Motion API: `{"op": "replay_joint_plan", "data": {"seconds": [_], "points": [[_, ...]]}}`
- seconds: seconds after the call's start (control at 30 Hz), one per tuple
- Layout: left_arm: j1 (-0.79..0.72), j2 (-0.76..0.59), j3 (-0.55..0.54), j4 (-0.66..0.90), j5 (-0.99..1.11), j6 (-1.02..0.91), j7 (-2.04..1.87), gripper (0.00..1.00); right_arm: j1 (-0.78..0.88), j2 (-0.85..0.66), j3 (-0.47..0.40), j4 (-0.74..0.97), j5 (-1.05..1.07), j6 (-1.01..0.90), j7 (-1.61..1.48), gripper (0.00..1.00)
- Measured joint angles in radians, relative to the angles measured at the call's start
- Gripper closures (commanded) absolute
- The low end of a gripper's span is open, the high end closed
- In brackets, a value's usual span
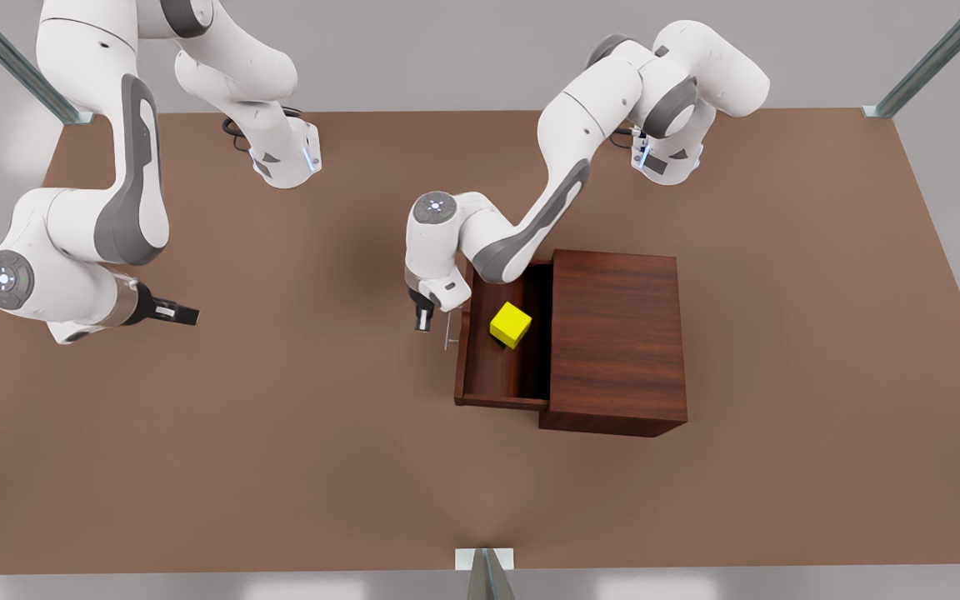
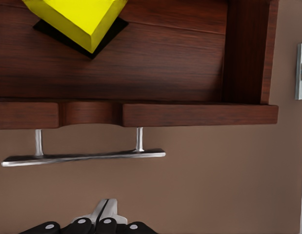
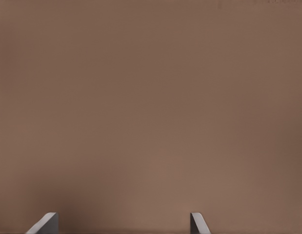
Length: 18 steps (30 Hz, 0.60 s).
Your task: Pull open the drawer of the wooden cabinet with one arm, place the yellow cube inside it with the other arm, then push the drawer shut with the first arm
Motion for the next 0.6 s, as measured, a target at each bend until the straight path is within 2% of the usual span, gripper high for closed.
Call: {"op": "replay_joint_plan", "data": {"seconds": [0.6], "points": [[0.048, -0.017, 0.030, -0.009, 0.022, -0.251, -0.060, 1.00, 0.000, 0.002, 0.000, 0.000, 0.000, 0.000, -0.062, 0.00]]}}
